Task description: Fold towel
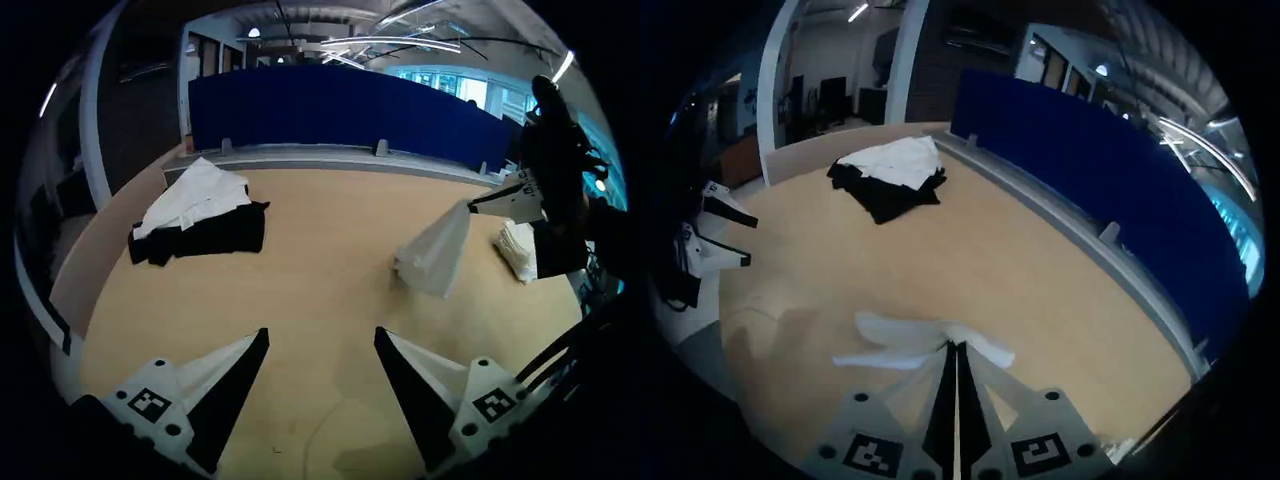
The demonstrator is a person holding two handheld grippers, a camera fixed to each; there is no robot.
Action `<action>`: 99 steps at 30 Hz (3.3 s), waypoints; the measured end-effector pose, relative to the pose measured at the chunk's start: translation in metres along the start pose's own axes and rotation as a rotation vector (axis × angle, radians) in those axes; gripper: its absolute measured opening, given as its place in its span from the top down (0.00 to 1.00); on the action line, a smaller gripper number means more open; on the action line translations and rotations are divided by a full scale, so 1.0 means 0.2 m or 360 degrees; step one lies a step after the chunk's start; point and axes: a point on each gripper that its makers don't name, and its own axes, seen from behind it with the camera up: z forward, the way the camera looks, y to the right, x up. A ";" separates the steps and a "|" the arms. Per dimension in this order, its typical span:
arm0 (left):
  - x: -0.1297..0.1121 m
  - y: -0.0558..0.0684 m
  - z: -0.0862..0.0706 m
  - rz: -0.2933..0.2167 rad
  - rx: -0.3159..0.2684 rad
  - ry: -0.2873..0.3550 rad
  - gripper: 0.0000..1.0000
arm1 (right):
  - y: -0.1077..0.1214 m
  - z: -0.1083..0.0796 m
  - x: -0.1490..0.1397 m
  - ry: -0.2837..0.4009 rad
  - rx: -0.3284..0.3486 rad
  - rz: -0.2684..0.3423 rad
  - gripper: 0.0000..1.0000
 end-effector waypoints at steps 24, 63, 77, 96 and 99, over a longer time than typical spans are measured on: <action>0.07 0.04 -0.03 0.0033 -0.0024 0.0034 0.02 | 0.28 -0.24 0.13 0.0111 -0.0149 0.0085 0.96; 0.07 0.07 -0.01 0.0081 -0.0010 -0.0007 0.02 | 1.33 -0.73 -0.22 -0.0001 -0.0580 0.0196 0.96; 0.08 0.12 0.01 0.0111 -0.0007 -0.0028 0.02 | 1.50 -0.77 -0.46 -0.0093 -0.0641 0.0263 0.96; 0.10 0.19 0.01 0.0147 -0.0030 -0.0032 0.02 | 1.37 -1.00 -0.97 -0.0237 -0.0724 0.0454 0.96; 0.10 0.20 0.00 0.0150 -0.0031 -0.0032 0.02 | 1.33 -1.02 -1.10 -0.0282 -0.0737 0.0508 0.96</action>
